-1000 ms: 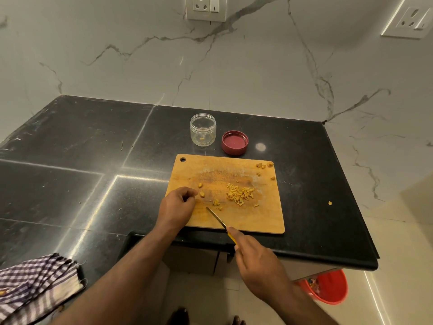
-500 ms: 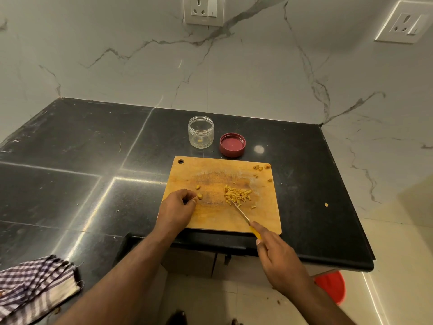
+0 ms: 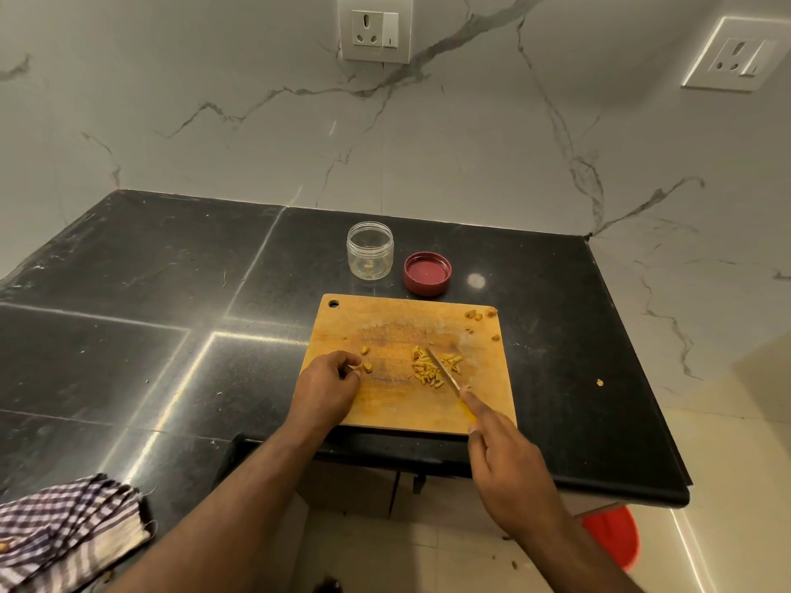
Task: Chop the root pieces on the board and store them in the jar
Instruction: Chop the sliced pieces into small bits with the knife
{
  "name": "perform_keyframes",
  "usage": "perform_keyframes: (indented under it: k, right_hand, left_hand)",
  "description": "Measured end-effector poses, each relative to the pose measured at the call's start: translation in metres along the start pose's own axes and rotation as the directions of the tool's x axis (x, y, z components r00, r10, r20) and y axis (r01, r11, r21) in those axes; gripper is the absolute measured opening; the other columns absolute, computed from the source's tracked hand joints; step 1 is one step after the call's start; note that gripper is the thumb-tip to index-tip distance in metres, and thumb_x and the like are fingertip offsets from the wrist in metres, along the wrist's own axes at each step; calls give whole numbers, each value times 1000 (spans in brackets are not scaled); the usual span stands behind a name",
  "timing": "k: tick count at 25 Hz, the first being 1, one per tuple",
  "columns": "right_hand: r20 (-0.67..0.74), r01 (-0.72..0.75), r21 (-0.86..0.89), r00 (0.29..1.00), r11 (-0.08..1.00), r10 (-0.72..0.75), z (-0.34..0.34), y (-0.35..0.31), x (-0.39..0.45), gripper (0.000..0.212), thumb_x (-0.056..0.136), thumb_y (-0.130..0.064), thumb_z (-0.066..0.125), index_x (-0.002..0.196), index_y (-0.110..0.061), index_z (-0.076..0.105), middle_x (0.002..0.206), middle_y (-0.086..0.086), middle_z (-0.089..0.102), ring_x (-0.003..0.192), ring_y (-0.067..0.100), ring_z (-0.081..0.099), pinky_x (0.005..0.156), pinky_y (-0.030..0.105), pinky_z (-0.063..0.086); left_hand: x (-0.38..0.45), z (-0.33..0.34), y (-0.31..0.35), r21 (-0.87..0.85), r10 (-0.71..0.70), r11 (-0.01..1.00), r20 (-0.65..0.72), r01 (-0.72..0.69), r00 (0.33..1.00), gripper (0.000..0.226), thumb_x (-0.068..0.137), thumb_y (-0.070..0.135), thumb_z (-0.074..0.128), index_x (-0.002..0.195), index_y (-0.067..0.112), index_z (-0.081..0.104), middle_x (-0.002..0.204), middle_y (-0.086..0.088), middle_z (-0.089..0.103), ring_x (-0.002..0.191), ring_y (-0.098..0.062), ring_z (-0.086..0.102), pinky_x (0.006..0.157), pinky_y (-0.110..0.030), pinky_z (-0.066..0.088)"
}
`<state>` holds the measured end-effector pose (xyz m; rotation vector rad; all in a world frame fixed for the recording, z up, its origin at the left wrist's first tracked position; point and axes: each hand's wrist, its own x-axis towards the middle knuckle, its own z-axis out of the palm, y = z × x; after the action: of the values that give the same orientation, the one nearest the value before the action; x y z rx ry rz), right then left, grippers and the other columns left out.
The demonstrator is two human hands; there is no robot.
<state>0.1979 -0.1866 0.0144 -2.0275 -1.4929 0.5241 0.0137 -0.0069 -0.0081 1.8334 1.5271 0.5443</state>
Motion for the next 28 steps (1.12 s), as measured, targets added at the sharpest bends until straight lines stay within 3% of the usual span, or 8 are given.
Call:
perform_keyframes:
  k: [4,7,11,14,17,21,24,28]
  right_hand:
    - [-137,81,61,988,995,-72,-8,-10,7,53,102,-26,42,150,-42,28,99,-15,53,72,9,56,55,27,50]
    - [-28,25,-46,999,999,-26,-3,-9,6,52,103,-28,40,150,-43,26,98,-13,54,69,10,54,58,29,50]
    - [-107,63,32,993,998,-59,-5,-15,11,53,102,-26,42,149,-45,25,101,-16,54,70,9,55,56,29,50]
    - [-62,-18,-56,998,998,15,-4,-12,10,53,103,-27,41,147,-45,19,115,-9,59,80,7,57,69,29,52]
    - [-143,45,55,989,997,-37,-4,-17,14,49,102,-24,45,147,-39,35,110,-14,59,77,5,56,60,18,46]
    - [-74,-24,-2,997,1000,24,5,-11,11,49,103,-26,42,148,-41,32,118,-9,60,78,6,55,65,21,48]
    - [-58,-71,85,995,994,76,11,-3,5,48,102,-26,43,147,-40,35,105,-13,60,67,5,54,55,17,40]
    - [-30,-83,107,996,991,87,15,0,1,48,102,-27,43,148,-38,36,110,-11,60,69,0,48,61,13,36]
  left_hand:
    - [0,1,0,7,11,1000,-3,-11,1000,24,99,20,60,121,21,68,92,11,59,75,-4,55,60,-17,40]
    - [-1,1,0,19,22,1000,2,-22,1000,25,99,20,60,122,20,68,97,9,59,77,-1,54,60,-16,38]
    - [-1,1,-1,24,35,999,3,-35,999,27,98,19,61,123,20,68,94,10,59,78,-3,55,62,-17,41]
    - [-1,1,-2,23,40,999,17,-41,999,27,98,18,61,124,20,67,98,7,60,79,-2,54,63,-16,41]
    - [1,-1,-1,29,36,999,14,-37,999,26,98,19,61,124,21,67,98,8,59,79,-2,54,63,-16,41]
    - [2,0,-3,31,25,999,29,-26,999,26,98,21,61,124,22,67,99,9,59,79,0,53,63,-16,41]
    - [6,-2,-4,24,28,999,36,-29,999,26,99,21,60,125,22,66,99,9,60,80,-2,54,63,-16,40]
    - [14,-4,-1,125,46,991,34,-50,998,27,101,20,57,126,22,67,121,-1,61,96,-11,55,79,-24,44]
